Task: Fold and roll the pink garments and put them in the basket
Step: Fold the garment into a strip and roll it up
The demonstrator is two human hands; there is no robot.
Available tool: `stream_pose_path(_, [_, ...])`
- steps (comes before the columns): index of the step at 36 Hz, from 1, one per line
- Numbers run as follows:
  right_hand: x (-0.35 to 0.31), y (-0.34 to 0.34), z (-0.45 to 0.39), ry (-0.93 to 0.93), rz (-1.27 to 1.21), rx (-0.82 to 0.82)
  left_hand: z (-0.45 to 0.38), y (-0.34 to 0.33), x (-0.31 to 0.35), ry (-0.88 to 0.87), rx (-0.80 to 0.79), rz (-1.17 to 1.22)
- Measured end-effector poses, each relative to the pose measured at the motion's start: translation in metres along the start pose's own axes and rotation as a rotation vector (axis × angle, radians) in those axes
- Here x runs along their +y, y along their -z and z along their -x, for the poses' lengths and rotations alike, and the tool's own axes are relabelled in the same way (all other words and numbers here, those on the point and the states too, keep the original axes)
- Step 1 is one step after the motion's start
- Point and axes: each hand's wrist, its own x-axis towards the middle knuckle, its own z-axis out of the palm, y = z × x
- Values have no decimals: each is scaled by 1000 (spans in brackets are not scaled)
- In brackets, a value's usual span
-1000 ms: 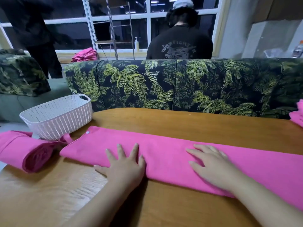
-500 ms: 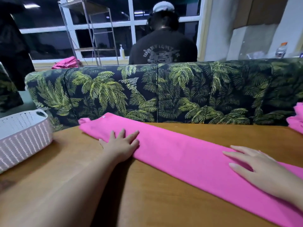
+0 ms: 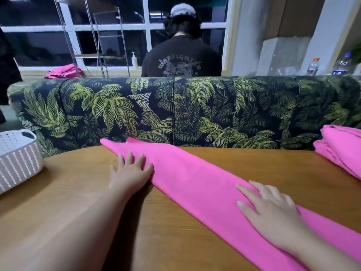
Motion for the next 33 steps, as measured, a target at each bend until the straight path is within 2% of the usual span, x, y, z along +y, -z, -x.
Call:
stream_pose_path(11, [-52,-9,95,-173,-127,62,153,0,62,-278,-129,21])
stream_pose_path(17, [-65,-10,127,-144,-150,1,220,-6,78,-204,-157,43])
stream_pose_path(19, [-53,-5,128,-61,-144,-10,228,-7,76,-204,-166,23])
stream_pose_path(24, [-14,4,125,294,-69,-49,222,-5,75,-255,-180,-26])
stream_pose_path(27, [-5,1,124,311,-90,-77,214,-5,77,-296,-186,-37])
stream_pose_path(33, [-17,-12,129,178,-172,-35,186,-8,81,-433,-197,-50])
